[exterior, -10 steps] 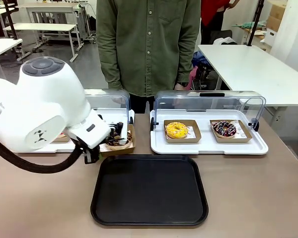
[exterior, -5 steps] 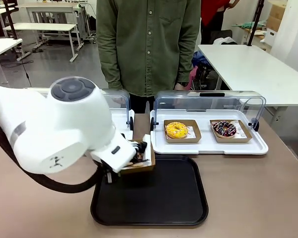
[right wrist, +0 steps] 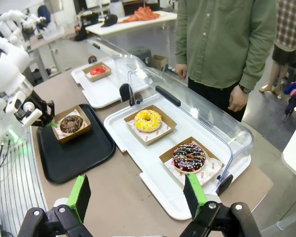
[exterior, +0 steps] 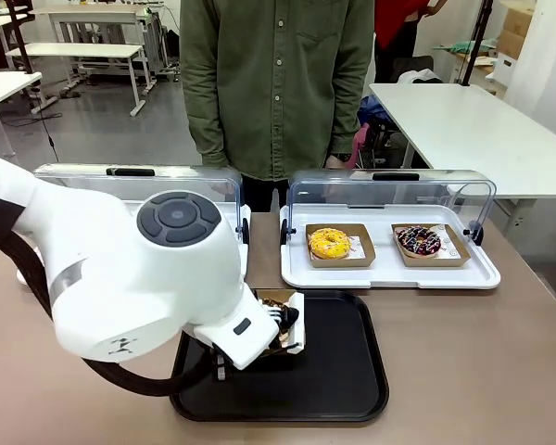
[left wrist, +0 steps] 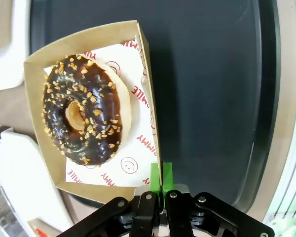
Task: Move the second donut from the left to the tray.
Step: Pick up the Paper togo box containing the Donut indicated by the person and place it on the Handle tray.
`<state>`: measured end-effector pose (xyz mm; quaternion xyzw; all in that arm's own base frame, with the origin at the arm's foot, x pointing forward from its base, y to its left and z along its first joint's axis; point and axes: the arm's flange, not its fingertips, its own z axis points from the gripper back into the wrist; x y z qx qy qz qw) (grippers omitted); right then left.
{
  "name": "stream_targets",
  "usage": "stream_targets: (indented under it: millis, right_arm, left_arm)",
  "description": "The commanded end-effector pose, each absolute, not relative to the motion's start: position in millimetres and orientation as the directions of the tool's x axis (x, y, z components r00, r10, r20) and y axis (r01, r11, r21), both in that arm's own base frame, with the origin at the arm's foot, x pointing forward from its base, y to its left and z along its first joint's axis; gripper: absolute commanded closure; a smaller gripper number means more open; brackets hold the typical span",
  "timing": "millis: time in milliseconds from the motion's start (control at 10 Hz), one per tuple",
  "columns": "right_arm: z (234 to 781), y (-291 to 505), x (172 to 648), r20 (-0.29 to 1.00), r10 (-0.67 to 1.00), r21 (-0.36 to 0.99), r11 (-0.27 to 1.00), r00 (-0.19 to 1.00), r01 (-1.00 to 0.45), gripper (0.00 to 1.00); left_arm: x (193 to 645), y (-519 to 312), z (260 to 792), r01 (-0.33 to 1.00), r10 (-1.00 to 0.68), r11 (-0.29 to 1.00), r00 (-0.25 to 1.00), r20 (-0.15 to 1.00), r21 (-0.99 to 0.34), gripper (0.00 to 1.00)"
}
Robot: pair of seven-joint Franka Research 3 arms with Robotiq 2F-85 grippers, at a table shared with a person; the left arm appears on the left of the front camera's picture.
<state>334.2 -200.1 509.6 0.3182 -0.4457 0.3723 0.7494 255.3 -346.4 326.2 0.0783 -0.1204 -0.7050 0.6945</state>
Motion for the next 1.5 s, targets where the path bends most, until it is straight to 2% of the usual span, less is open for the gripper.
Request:
stream_targets:
  millis: [0,600,700,800,900,1000,1100,1400]
  right_arm:
    - [512.2,-201.1,336.9,0.919,0.266,0.122,0.512,0.292,-0.85,0.0]
    - [512.2,-201.1,336.9,0.919,0.266,0.122,0.512,0.292,-0.85,0.0]
    - [512.2,-201.1,336.9,0.919,0.266,0.122,0.512,0.292,-0.85,0.0]
    - [512.2,-201.1,336.9,0.919,0.266,0.122,0.512,0.292,-0.85,0.0]
    - [512.2,-201.1,336.9,0.919,0.266,0.122,0.512,0.292,-0.85,0.0]
    - [512.2,-201.1,336.9,0.919,0.266,0.122,0.512,0.292,-0.85,0.0]
    - [512.2,-201.1,336.9,0.919,0.266,0.122,0.512,0.292,-0.85,0.0]
    - [512.2,-201.1,336.9,0.919,0.266,0.122,0.512,0.292,-0.85,0.0]
  left_arm:
    - [252.7,-353.2,311.3,0.954,-0.998,0.003,-0.018,0.068,0.3,0.98]
    - [255.7,-361.0,301.6,0.967,-0.998,-0.038,-0.052,0.046,0.253,0.98]
    - [255.6,-360.2,303.0,0.963,-0.998,-0.047,-0.059,0.036,0.264,0.41]
    - [254.2,-359.7,306.3,0.962,-0.998,-0.047,-0.059,0.034,0.269,0.41]
    - [253.3,-358.3,309.2,0.962,-0.998,-0.046,-0.057,0.036,0.269,0.0]
    - [252.2,-355.9,315.4,0.962,-0.998,-0.036,-0.049,0.041,0.271,0.37]
    - [252.8,-352.8,323.3,0.959,-0.999,-0.018,-0.029,0.036,0.284,0.0]
    - [250.0,-341.1,350.4,0.956,-0.997,-0.004,-0.025,0.067,0.294,0.0]
